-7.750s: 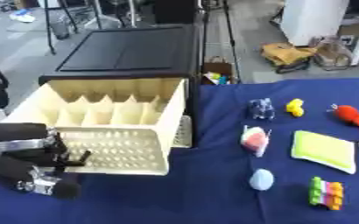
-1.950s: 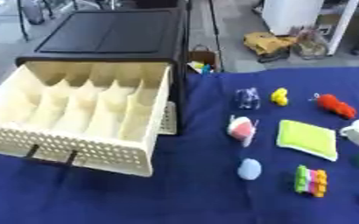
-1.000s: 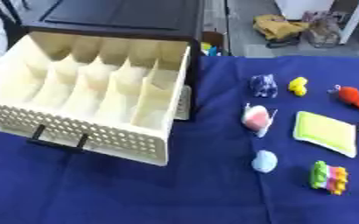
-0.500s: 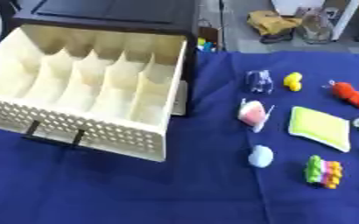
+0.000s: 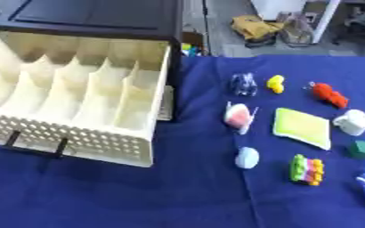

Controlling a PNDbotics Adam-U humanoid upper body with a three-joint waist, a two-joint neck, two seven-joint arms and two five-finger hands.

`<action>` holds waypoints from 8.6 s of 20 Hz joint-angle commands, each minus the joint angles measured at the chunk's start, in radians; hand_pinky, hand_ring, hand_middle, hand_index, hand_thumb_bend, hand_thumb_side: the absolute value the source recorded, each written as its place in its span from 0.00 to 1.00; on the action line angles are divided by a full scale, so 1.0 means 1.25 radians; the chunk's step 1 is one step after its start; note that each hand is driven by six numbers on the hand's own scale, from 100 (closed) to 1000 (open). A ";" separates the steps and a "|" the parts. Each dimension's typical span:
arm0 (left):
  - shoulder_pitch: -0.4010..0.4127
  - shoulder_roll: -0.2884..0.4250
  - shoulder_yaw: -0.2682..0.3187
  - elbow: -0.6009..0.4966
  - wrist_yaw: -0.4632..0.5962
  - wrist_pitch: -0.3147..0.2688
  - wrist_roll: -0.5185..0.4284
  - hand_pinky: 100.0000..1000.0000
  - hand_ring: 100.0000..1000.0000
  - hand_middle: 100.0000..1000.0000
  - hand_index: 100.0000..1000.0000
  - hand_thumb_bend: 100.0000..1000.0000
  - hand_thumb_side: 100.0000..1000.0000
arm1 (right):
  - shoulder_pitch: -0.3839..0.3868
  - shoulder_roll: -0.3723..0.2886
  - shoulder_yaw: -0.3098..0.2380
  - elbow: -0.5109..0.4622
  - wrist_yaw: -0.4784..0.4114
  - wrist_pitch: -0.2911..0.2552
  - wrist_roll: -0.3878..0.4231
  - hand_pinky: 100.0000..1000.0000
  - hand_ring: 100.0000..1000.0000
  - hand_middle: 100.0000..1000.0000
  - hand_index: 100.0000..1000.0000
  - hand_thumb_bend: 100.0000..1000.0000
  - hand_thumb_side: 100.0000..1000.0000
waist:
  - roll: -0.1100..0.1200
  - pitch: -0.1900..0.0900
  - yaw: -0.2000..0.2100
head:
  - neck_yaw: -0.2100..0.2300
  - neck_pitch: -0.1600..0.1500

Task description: Pick up objects from table and place into drawer.

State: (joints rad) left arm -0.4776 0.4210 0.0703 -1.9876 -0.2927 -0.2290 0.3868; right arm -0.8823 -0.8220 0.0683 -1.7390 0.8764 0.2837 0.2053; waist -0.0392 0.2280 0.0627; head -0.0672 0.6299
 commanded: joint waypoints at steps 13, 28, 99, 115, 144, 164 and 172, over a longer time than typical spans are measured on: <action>-0.004 0.010 -0.005 -0.010 -0.001 0.002 -0.009 0.62 0.76 0.72 0.86 0.40 1.00 | -0.127 0.006 0.064 0.314 0.127 -0.084 0.154 0.93 0.98 0.95 1.00 0.35 1.00 | 0.002 -0.009 0.009 | -0.015 -0.032; -0.014 0.000 -0.010 -0.010 0.006 0.000 -0.014 0.62 0.76 0.72 0.86 0.41 1.00 | -0.199 0.111 0.126 0.456 0.204 -0.184 0.231 0.94 0.99 0.96 1.00 0.35 1.00 | 0.004 -0.012 0.024 | -0.035 -0.044; -0.020 -0.026 -0.009 -0.010 0.003 0.001 -0.018 0.61 0.76 0.72 0.85 0.38 1.00 | 0.184 -0.033 0.144 0.311 -0.136 -0.019 0.424 0.91 0.99 0.94 1.00 0.51 0.42 | 0.019 0.022 0.032 | -0.015 -0.072; -0.018 -0.031 -0.009 -0.010 0.004 0.005 -0.019 0.61 0.76 0.72 0.85 0.36 1.00 | 0.225 -0.056 0.159 0.228 -0.069 -0.052 0.423 0.92 0.96 0.89 0.98 0.44 0.45 | 0.016 0.028 0.032 | -0.011 -0.075; -0.022 -0.039 -0.011 -0.010 0.011 -0.001 -0.024 0.61 0.76 0.72 0.85 0.35 1.00 | 0.215 -0.039 0.183 0.267 -0.074 -0.049 0.468 0.92 0.97 0.87 0.99 0.43 0.45 | 0.013 0.028 0.041 | -0.023 -0.087; -0.020 -0.041 -0.012 -0.010 0.012 0.000 -0.026 0.60 0.76 0.71 0.85 0.32 1.00 | 0.206 -0.048 0.173 0.252 -0.088 -0.024 0.368 0.89 0.90 0.60 0.73 0.00 0.60 | 0.010 0.030 0.039 | -0.020 -0.086; -0.020 -0.042 -0.012 -0.010 0.012 -0.001 -0.026 0.60 0.76 0.71 0.85 0.32 1.00 | 0.233 -0.085 0.176 0.169 -0.042 -0.037 0.307 0.88 0.86 0.55 0.67 0.00 0.66 | 0.009 0.032 0.037 | -0.019 -0.088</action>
State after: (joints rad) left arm -0.4929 0.3596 0.0521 -1.9873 -0.2820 -0.2286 0.3562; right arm -0.5818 -0.8779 0.3013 -1.4922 0.8036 0.2409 0.6074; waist -0.0271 0.2834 0.1104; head -0.0922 0.5332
